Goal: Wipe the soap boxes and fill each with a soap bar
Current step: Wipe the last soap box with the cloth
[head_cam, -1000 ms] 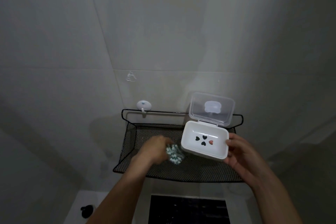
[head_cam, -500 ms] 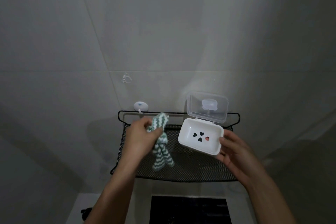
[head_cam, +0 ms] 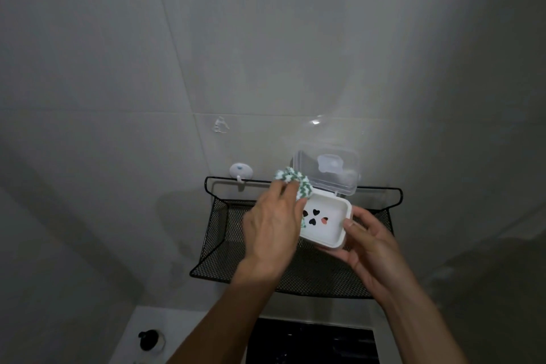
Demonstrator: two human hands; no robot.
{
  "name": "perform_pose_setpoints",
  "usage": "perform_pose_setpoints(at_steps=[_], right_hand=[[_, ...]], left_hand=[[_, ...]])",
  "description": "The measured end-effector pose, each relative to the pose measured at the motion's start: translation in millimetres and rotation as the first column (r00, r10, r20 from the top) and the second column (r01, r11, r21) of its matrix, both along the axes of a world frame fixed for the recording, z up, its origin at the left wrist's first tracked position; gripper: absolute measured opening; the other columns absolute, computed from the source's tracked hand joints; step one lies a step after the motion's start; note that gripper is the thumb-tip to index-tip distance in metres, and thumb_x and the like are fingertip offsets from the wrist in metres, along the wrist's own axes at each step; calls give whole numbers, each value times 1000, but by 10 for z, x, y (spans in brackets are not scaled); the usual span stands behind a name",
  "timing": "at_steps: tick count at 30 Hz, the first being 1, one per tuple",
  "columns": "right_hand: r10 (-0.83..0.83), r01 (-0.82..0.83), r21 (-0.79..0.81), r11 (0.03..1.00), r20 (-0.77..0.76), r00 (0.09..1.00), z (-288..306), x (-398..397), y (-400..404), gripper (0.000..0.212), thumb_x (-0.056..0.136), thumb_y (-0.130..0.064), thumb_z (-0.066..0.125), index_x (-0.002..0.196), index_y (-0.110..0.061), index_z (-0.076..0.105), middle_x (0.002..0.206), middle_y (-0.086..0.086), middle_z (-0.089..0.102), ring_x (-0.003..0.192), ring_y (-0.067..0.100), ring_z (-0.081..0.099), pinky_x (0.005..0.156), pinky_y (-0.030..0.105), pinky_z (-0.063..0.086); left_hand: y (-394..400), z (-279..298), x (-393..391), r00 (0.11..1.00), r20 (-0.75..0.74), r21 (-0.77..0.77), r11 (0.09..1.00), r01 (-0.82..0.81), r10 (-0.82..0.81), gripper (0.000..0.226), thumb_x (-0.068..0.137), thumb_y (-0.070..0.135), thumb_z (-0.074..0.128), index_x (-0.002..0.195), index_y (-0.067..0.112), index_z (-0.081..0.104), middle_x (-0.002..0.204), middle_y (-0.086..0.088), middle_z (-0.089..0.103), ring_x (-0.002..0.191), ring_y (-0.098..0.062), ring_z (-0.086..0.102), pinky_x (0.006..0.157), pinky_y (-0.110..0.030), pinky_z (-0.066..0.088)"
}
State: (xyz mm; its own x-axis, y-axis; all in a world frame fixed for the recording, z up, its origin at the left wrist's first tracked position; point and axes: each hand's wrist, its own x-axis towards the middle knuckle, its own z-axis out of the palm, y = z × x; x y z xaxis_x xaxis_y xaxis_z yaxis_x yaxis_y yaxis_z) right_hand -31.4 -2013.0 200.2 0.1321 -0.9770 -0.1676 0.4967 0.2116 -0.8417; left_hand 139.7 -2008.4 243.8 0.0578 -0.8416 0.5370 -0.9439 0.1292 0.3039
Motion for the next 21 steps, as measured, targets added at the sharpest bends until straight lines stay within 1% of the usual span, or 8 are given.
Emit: perform_pose_setpoints(at_steps=[2, 4, 6, 8, 9, 14, 17, 21], right_hand=[[2, -3, 4, 1000, 10, 1000, -14, -5, -3, 41, 84, -9, 64, 125, -3, 60, 116, 22, 72, 105, 40, 71, 74, 52, 61], [4, -4, 1, 1000, 13, 1000, -27, -12, -7, 40, 84, -9, 65, 124, -5, 62, 117, 22, 71, 106, 40, 70, 75, 53, 60], [0, 0, -6, 1000, 17, 1000, -41, -20, -12, 37, 85, -8, 66, 121, -7, 64, 117, 22, 71, 106, 40, 71, 74, 52, 60], [-3, 3, -18, 1000, 21, 1000, -46, -27, -20, 36, 85, -8, 66, 121, -7, 65, 118, 23, 71, 106, 39, 71, 73, 51, 60], [-2, 2, -19, 1000, 19, 1000, -47, -30, -22, 37, 84, -8, 66, 121, -6, 65, 118, 23, 71, 106, 39, 71, 73, 51, 60], [13, -13, -26, 1000, 4, 1000, -54, -32, -9, 40, 84, -7, 65, 123, -5, 64, 119, 22, 71, 105, 38, 71, 73, 50, 61], [27, -27, -17, 999, 6, 1000, -46, -4, -3, 42, 85, -6, 63, 127, -4, 62, 120, 23, 70, 106, 39, 71, 74, 52, 61], [48, -48, -14, 999, 18, 999, 2, -17, -33, 40, 88, -5, 60, 128, -3, 61, 120, 24, 70, 107, 41, 70, 76, 54, 60]], left_hand=[[-24, 14, 12, 1000, 1, 18, 1000, 7, -7, 30, 90, 33, 68, 116, 21, 62, 118, 4, 59, 75, -16, 66, 53, -28, 47], [-49, 24, 18, 1000, 0, 34, 999, 17, -17, 44, 79, 26, 79, 117, 21, 58, 115, 6, 61, 68, -15, 65, 50, -24, 40], [-73, 39, 27, 999, -4, 53, 997, 48, -48, 52, 77, 23, 81, 123, 21, 57, 117, 7, 63, 72, -15, 67, 55, -26, 46], [-91, 46, 35, 997, 11, 80, 994, 77, -78, 39, 84, 25, 75, 121, 22, 63, 113, 8, 65, 81, -16, 67, 65, -30, 56], [-92, 46, 37, 996, 18, 92, 993, 81, -83, 31, 87, 26, 72, 117, 21, 66, 109, 7, 65, 83, -16, 66, 68, -33, 57], [-49, -8, -49, 993, 109, 140, 990, 32, -48, 8, 87, 20, 72, 94, 16, 74, 95, 5, 66, 80, -16, 64, 62, -31, 54], [-55, -45, -90, 999, 40, 132, 991, 20, -25, 7, 85, 13, 71, 91, 14, 74, 90, 1, 68, 81, -20, 64, 66, -33, 53], [-82, -17, -124, 988, -131, 113, 988, 101, -86, 18, 87, 19, 70, 105, 19, 73, 98, 0, 73, 89, -22, 67, 77, -35, 50]])
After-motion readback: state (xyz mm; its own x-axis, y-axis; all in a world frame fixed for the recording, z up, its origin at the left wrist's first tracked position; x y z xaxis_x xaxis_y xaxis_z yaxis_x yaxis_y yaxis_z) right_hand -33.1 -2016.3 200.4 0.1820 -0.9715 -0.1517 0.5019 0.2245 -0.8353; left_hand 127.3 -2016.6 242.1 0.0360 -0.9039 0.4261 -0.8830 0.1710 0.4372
